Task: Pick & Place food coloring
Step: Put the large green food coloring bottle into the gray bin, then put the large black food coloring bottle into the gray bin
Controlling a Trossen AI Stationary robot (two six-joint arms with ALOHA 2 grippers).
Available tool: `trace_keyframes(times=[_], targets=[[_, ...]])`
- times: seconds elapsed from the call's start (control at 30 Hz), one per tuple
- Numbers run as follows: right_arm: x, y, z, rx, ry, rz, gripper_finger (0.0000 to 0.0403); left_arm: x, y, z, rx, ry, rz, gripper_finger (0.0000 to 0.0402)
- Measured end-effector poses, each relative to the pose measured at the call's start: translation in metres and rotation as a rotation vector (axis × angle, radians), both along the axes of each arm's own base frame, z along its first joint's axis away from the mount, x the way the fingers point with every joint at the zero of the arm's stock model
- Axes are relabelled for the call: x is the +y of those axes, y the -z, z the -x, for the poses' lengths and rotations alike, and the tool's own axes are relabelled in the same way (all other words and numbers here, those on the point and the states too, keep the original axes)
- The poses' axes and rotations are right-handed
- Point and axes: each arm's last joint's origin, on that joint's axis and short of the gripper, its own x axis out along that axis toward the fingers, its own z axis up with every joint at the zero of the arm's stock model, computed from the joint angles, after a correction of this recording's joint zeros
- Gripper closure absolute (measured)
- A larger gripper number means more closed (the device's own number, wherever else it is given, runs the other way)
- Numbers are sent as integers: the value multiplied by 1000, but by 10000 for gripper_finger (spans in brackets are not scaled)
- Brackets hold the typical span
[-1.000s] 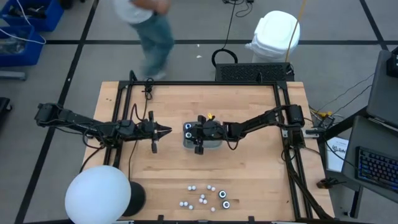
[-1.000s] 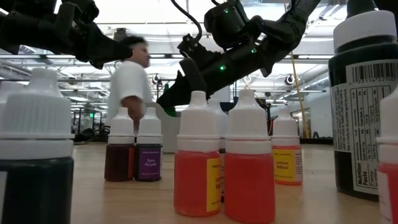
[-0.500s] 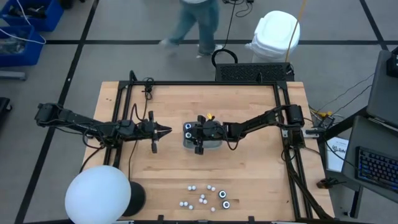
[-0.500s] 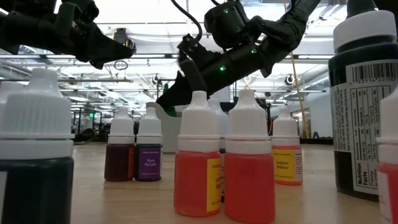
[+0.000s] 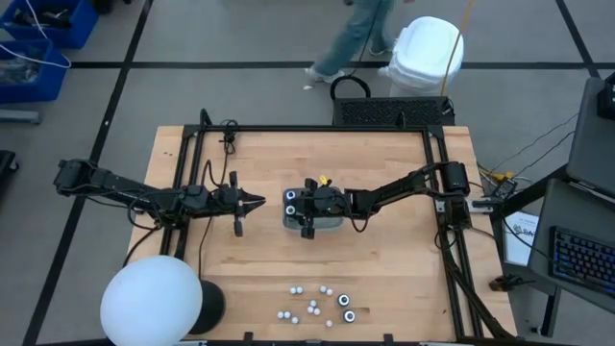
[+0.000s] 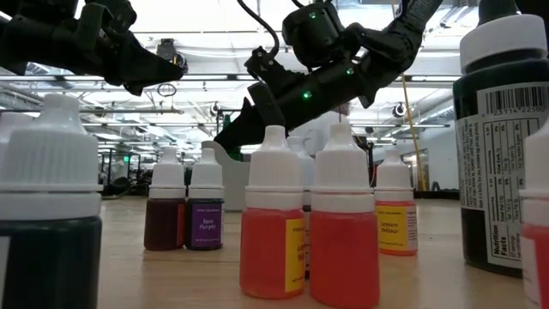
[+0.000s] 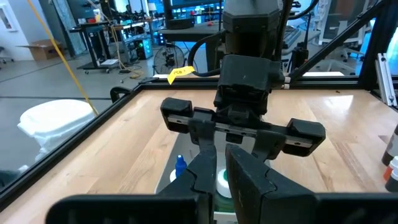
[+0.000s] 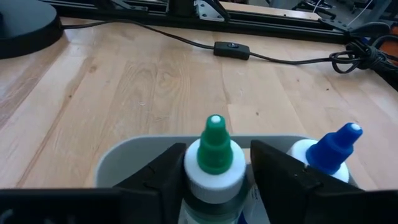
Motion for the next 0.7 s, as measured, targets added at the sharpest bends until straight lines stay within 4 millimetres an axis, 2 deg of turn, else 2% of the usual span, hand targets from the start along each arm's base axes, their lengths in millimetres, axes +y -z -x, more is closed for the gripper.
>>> trace_keyframes(times=[0.23, 0.5, 0.7], targets=[[0, -1, 0, -5, 0, 0, 192, 0, 0, 0, 0, 0, 1, 360], [1, -5, 1, -13, 1, -5, 177, 0, 0, 0, 0, 0, 2, 360], [1, -23, 5, -31, -5, 2, 176, 0, 0, 0, 1, 0, -1, 360]])
